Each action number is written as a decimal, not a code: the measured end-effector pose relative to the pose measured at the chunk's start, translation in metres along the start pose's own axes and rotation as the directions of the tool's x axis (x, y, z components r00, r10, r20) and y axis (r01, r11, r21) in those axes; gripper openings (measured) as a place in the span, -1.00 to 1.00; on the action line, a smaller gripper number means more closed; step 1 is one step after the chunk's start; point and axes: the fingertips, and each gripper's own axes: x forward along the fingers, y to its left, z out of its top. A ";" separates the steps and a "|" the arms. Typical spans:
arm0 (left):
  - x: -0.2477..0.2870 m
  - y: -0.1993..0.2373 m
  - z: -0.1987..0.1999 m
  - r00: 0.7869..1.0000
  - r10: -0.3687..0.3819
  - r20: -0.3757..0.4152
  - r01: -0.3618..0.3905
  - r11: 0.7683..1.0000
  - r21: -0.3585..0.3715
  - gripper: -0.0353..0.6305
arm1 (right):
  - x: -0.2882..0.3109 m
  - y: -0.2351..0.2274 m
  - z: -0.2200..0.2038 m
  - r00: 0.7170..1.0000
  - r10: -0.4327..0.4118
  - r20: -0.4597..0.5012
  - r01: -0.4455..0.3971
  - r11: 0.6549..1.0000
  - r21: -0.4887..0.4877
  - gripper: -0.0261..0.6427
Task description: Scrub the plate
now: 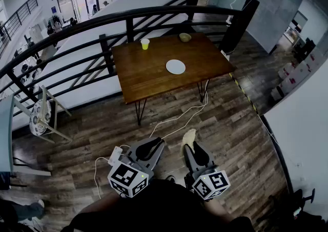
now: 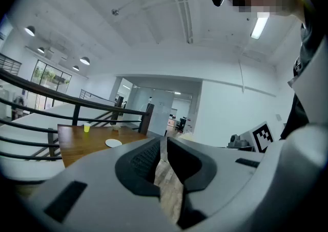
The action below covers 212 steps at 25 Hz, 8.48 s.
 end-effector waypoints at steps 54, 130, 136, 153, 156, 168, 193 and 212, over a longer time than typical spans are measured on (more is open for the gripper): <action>0.227 0.102 0.003 0.983 -0.129 -0.128 0.116 0.988 -0.101 -0.74 | 0.136 -0.177 0.027 0.991 -0.105 -0.083 0.116 0.983 0.145 -0.57; 0.538 0.483 -0.097 0.869 0.222 -0.443 -0.359 0.898 -0.254 -0.74 | 0.632 -0.415 -0.032 0.831 0.231 -0.506 -0.147 0.969 0.200 -0.57; 0.541 0.497 -0.149 0.813 0.201 -0.546 -0.398 0.876 -0.271 -0.73 | 0.653 -0.408 -0.075 0.776 0.246 -0.580 -0.168 0.968 0.184 -0.57; 0.537 0.495 -0.215 0.764 0.132 -0.631 -0.518 0.708 -0.480 -0.58 | 0.663 -0.388 -0.131 0.673 0.300 -0.676 -0.251 0.952 0.172 -0.57; 0.537 0.496 -0.215 0.763 0.143 -0.630 -0.530 0.697 -0.483 -0.58 | 0.665 -0.396 -0.131 0.681 0.283 -0.675 -0.235 0.958 0.164 -0.57; 0.538 0.496 -0.215 0.750 0.178 -0.637 -0.558 0.687 -0.465 -0.58 | 0.653 -0.453 -0.118 0.727 0.191 -0.659 -0.138 0.982 0.131 -0.57; 0.534 0.480 -0.211 0.757 0.199 -0.622 -0.591 0.614 -0.523 -0.58 | 0.636 -0.437 -0.111 0.722 0.213 -0.658 -0.157 0.977 0.144 -0.57; 0.531 0.477 -0.214 0.790 0.135 -0.598 -0.539 0.618 -0.573 -0.63 | 0.636 -0.393 -0.143 0.631 0.333 -0.701 -0.188 0.942 0.279 -0.57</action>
